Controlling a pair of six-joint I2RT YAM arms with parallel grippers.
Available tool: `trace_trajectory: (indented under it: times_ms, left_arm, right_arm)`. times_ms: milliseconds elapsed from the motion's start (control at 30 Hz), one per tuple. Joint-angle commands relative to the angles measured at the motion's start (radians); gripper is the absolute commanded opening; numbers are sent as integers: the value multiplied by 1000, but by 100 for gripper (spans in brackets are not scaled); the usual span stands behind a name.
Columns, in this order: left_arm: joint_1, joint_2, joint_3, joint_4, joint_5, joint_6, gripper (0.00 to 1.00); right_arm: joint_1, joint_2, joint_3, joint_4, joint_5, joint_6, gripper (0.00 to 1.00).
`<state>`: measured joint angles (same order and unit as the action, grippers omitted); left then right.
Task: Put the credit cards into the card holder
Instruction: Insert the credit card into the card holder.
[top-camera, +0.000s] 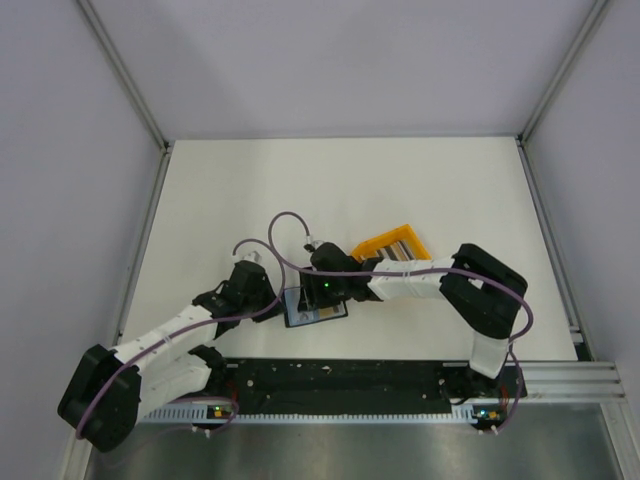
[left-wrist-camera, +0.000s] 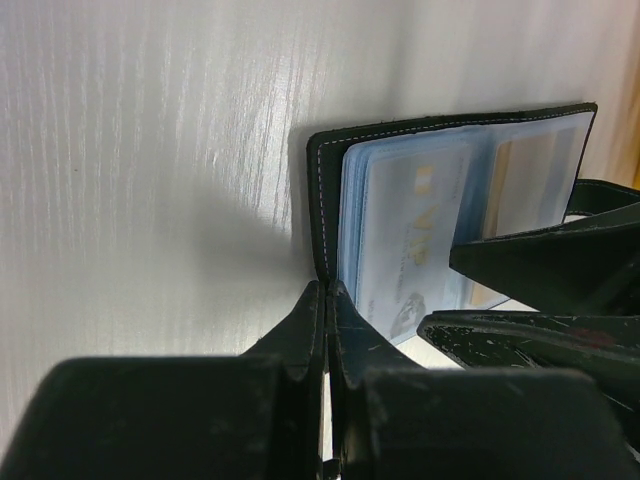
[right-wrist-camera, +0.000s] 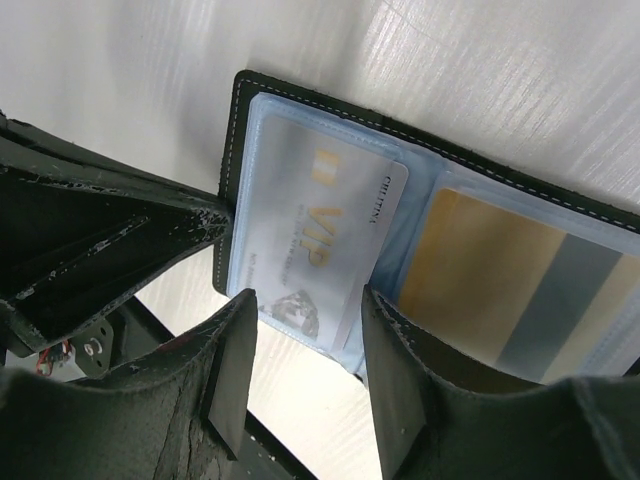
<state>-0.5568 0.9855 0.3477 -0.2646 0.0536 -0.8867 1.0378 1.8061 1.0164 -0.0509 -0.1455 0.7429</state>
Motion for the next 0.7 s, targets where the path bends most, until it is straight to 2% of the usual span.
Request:
trace_trajectory:
  times_ms: [0,333,667]
  left_arm:
    - [1,-15,16,30,8,9,0]
    - [0,-22,25,11,-3,20,0]
    - [0,-36,65,-68,-43,54,0]
  right_arm:
    - [7,19,50,75,-63,-11,45]
    - [7,-50,14,125,-51,-42,47]
    - [-2,-180,-2,-41,190,-86,54]
